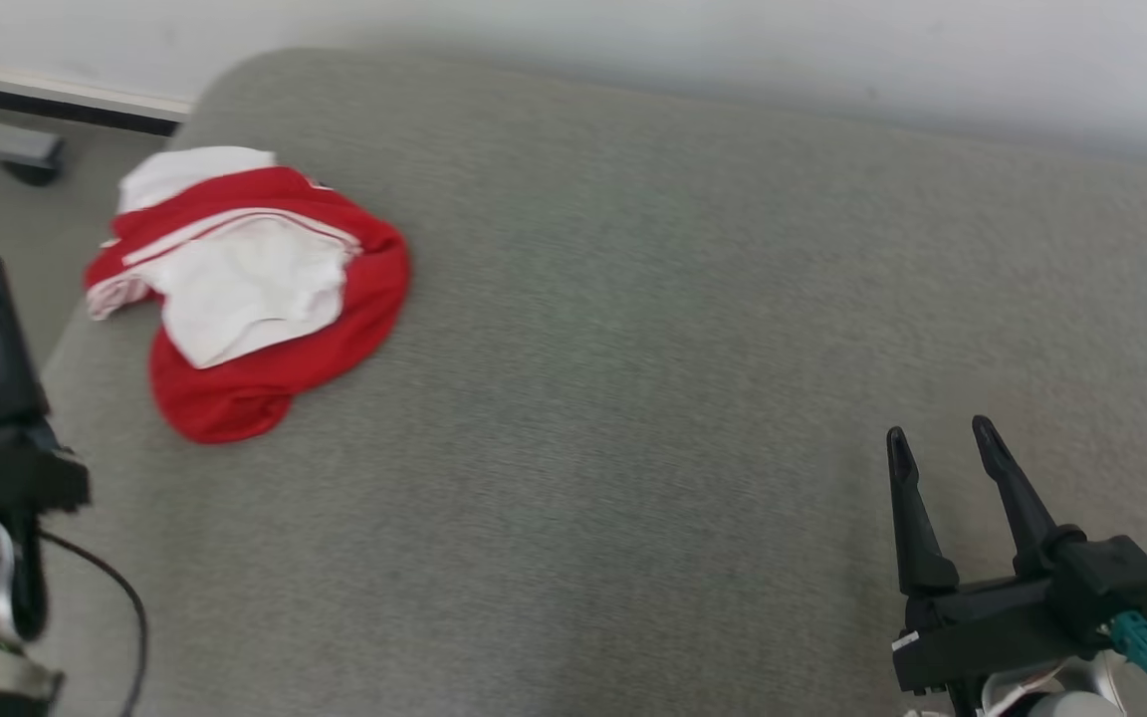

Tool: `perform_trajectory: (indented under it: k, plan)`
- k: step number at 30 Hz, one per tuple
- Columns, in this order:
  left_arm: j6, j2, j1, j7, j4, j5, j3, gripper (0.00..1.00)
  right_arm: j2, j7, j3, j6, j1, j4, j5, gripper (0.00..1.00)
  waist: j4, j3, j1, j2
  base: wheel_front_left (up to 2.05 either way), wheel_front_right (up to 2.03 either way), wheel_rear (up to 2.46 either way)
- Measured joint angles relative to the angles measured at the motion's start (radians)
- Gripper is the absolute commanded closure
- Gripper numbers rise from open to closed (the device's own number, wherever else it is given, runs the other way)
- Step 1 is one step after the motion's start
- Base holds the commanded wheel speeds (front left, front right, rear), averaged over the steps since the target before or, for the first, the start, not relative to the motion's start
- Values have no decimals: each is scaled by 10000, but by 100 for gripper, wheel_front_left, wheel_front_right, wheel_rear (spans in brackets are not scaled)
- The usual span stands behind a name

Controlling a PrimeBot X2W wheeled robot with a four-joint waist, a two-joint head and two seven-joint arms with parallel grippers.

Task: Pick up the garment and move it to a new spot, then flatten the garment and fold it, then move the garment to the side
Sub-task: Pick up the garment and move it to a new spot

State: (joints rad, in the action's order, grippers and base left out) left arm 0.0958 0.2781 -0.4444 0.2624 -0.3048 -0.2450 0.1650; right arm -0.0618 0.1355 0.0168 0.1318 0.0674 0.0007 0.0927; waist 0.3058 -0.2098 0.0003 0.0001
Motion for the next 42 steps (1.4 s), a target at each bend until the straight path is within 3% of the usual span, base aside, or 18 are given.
perform_trajectory:
  k: [11, 17, 24, 31, 37, 38, 39, 40, 41, 42]
  plan:
    - [186, 1110, -2123, -173, -2086, -485, 159, 0, -130, -40, -13, 0, 514, -456, -249, 0, -1773, -1326, 0, 0, 0, 0, 0]
    - [282, 1616, -2867, -594, -3331, -660, -247, 0, -251, -125, -79, 0, 568, -681, -265, 0, -2356, -1880, 0, 0, 0, 0, 0]
    - [353, 1979, -3345, -2382, -4552, -1329, -1162, 0, -263, -222, -36, 0, 592, -809, -284, 0, -2736, -2213, -1, 0, 0, 0, 0]
    - [359, 2464, -3417, -4224, -4851, -3175, -2543, 0, -355, -299, 29, 0, 627, -884, -328, 0, -2919, -2257, -3, 0, 0, 0, 0]
    - [359, 2780, -3355, -4959, -5425, -4059, -3010, 0, -366, -311, 119, 2, 670, -905, -328, 0, -3105, -2250, -3, -1, 0, 0, 0]
    - [359, 2786, -3355, -4924, -5544, -4182, -3026, 20, -370, -313, 119, 0, 670, -907, -322, 0, -3133, -2243, -3, -1, 0, 0, 0]
    - [359, 2819, -3353, -4913, -5670, -4192, -3108, 55, -376, -316, 130, 0, 670, -901, -314, 0, -3161, -2234, -3, -2, 0, 0, 0]
    - [359, 2878, -3348, -4794, -5766, -4134, -3229, 72, -380, -341, 142, 2, 670, -895, -314, 0, -3186, -2218, -3, -2, 0, 0, 0]
    - [359, 2913, -3348, -4562, -5887, -4069, -3252, 100, -384, -353, 136, 2, 670, -890, -314, 0, -3204, -2194, -3, -2, 0, 0, 0]
    - [359, 2941, -3349, -4297, -6002, -3996, -3306, 100, -389, -380, 121, 0, 670, -882, -314, 0, -3216, -2162, -3, -2, 0, 0, 0]
